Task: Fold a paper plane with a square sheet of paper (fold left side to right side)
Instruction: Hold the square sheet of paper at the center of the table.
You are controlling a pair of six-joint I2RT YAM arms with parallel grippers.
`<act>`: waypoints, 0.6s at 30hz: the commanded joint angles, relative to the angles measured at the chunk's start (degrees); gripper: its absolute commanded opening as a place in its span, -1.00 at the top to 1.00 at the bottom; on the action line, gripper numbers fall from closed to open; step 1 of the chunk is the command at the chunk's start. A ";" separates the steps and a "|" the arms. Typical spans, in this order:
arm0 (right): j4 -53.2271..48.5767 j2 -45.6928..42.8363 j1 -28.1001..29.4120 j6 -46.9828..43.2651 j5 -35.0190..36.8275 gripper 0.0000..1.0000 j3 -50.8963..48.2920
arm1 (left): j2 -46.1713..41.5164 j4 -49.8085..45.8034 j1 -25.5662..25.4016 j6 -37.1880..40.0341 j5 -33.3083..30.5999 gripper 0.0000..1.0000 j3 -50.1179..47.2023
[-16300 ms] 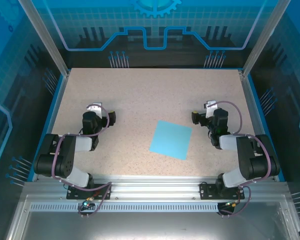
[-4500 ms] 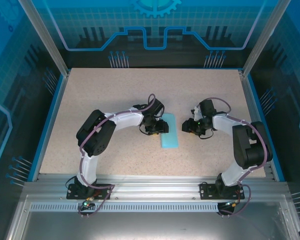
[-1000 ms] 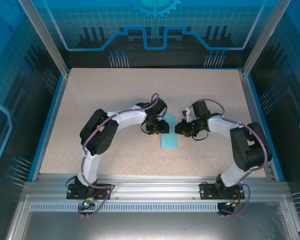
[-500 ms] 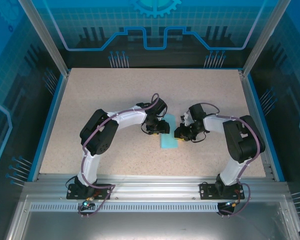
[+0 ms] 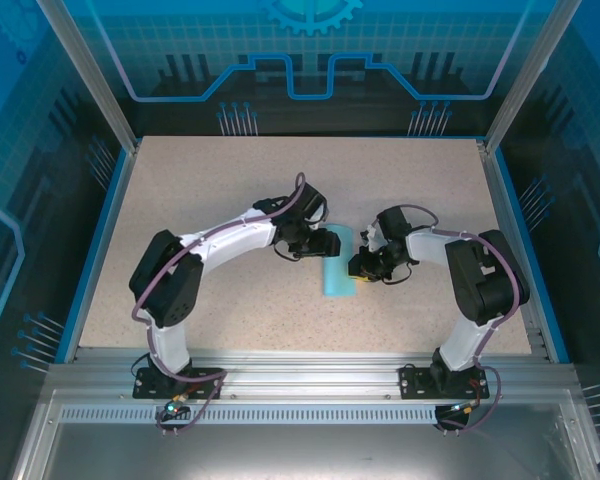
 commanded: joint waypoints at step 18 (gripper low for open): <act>-4.33 3.96 1.05 -1.10 7.53 0.61 -0.84 | 11.49 5.24 -0.38 -1.48 5.76 0.19 -0.77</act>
